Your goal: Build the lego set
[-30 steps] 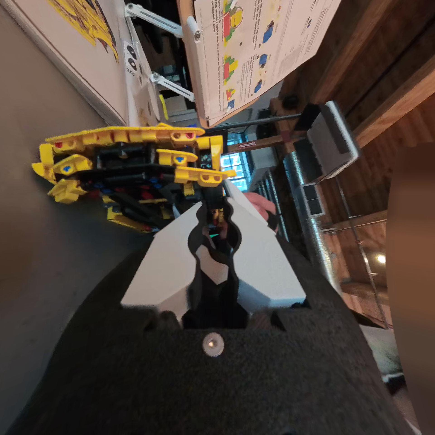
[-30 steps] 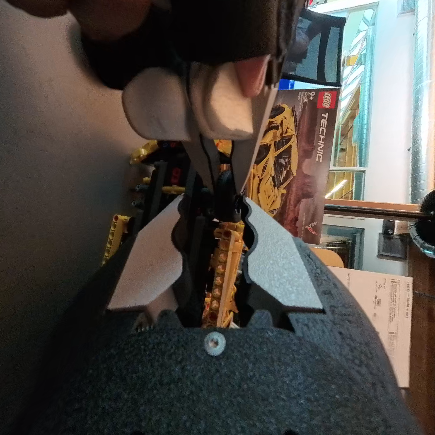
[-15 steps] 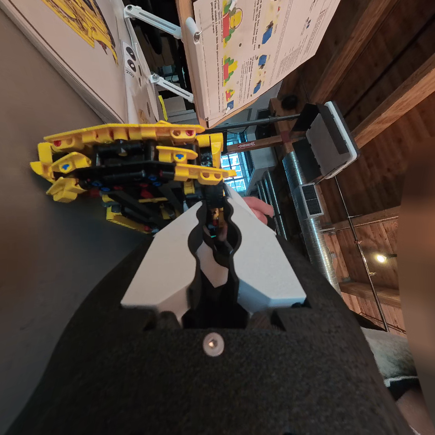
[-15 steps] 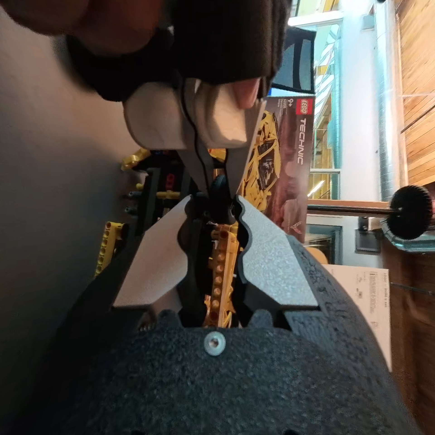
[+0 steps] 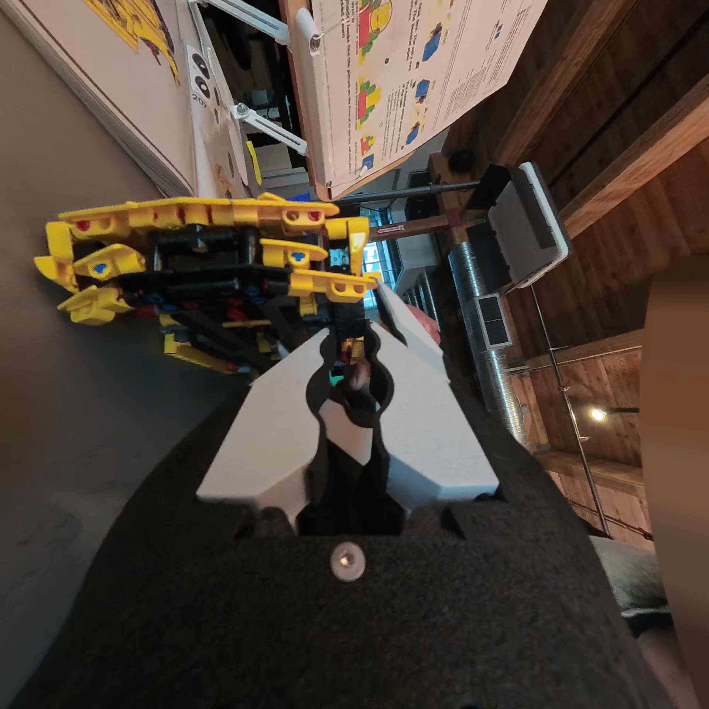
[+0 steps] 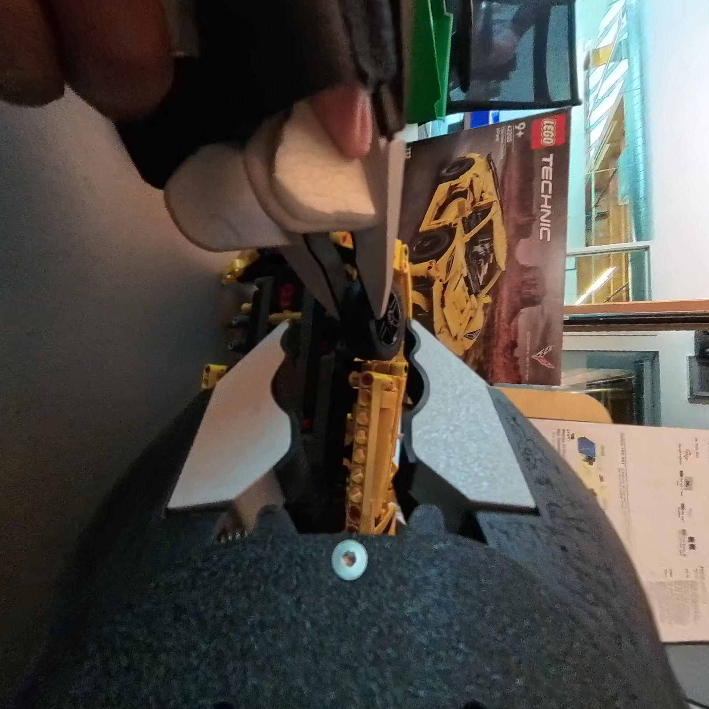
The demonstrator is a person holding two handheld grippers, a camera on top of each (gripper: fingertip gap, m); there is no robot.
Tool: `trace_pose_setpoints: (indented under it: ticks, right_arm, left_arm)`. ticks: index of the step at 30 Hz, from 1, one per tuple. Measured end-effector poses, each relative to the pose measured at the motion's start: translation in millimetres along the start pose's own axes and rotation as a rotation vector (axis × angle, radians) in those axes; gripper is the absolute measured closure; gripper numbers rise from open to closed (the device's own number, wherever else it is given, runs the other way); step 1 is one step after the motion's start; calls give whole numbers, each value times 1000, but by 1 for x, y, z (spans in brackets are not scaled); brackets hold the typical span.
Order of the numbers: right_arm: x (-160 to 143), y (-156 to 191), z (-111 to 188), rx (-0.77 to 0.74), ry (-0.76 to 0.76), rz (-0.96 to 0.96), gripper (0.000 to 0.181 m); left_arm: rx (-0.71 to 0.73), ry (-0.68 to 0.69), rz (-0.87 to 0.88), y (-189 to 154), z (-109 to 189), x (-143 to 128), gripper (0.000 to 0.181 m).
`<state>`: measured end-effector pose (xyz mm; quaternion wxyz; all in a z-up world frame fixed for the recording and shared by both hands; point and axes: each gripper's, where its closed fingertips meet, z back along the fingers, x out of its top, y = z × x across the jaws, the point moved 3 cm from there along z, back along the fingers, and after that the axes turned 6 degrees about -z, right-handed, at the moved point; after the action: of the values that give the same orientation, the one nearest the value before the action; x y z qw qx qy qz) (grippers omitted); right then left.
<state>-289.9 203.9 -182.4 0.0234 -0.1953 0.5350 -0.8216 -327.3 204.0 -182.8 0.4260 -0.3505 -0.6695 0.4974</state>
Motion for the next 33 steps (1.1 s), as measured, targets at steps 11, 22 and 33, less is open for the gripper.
trace_pose_setpoints:
  ticks: [11, 22, 33]
  right_arm:
    - [-1, 5, -6, -77, 69, 164, 130]
    - [-3, -25, 29, -125, 2, -59, 125]
    - [-1, -49, 140, 480, -719, -1377, 129]
  left_arm:
    - [2, 24, 9, 1, -1, 0, 168]
    - [1, 54, -45, 0, -1, 1, 167]
    - [117, 95, -401, -16, 21, 1, 150]
